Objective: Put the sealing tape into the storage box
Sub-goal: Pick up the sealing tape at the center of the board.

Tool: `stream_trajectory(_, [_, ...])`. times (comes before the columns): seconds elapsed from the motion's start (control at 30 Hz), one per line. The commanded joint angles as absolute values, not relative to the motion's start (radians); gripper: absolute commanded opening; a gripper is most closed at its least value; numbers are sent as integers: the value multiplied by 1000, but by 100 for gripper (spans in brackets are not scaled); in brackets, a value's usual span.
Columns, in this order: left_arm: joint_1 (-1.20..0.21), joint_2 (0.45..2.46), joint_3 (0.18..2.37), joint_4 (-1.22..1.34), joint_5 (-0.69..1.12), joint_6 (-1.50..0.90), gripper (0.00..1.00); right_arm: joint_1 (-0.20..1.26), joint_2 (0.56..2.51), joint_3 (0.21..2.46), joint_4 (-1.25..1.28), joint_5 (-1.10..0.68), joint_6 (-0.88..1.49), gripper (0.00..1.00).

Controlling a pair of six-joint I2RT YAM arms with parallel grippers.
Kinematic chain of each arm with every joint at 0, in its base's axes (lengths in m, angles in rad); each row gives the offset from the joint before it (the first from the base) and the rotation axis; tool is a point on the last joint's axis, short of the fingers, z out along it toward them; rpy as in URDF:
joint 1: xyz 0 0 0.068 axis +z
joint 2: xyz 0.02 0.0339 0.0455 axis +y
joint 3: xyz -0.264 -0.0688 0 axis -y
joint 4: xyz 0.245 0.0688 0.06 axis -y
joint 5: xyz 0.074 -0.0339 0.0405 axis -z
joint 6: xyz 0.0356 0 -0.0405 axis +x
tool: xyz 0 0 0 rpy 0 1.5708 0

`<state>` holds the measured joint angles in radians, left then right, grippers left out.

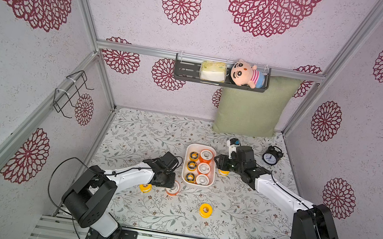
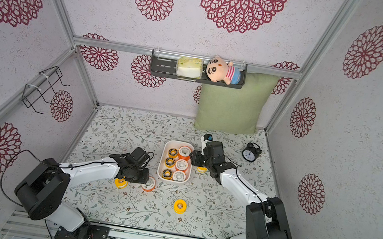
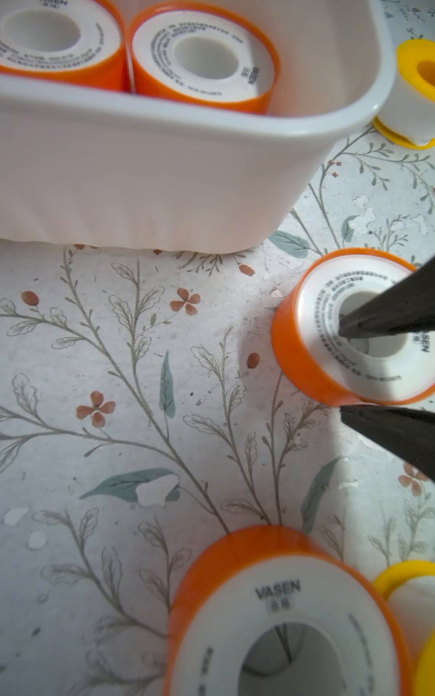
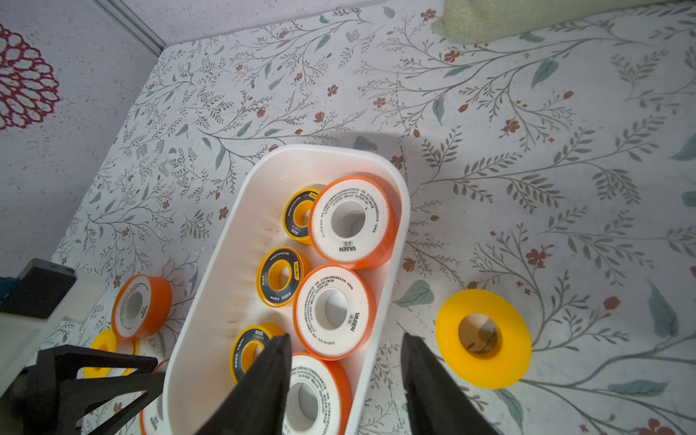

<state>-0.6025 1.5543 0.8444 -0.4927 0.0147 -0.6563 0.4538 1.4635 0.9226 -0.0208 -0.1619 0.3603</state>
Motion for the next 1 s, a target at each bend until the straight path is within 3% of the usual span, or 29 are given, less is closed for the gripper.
stream_trajectory(0.0, [-609, 1563, 857, -509, -6, -641, 36, 449, 1424, 922, -15, -163, 371, 53])
stream_trajectory(0.6, [-646, 1636, 898, -591, -33, -581, 37, 448, 1447, 920, -18, -170, 371, 54])
stream_trajectory(0.77, [-659, 1670, 926, -615, -70, -587, 29, 448, 1458, 920, -20, -195, 362, 54])
stream_trajectory(0.83, [-663, 1664, 935, -629, -97, -590, 22, 448, 1476, 926, -28, -218, 349, 54])
stream_trajectory(0.97, [-663, 1608, 957, -663, -137, -584, 21, 449, 1523, 934, -37, -248, 344, 53])
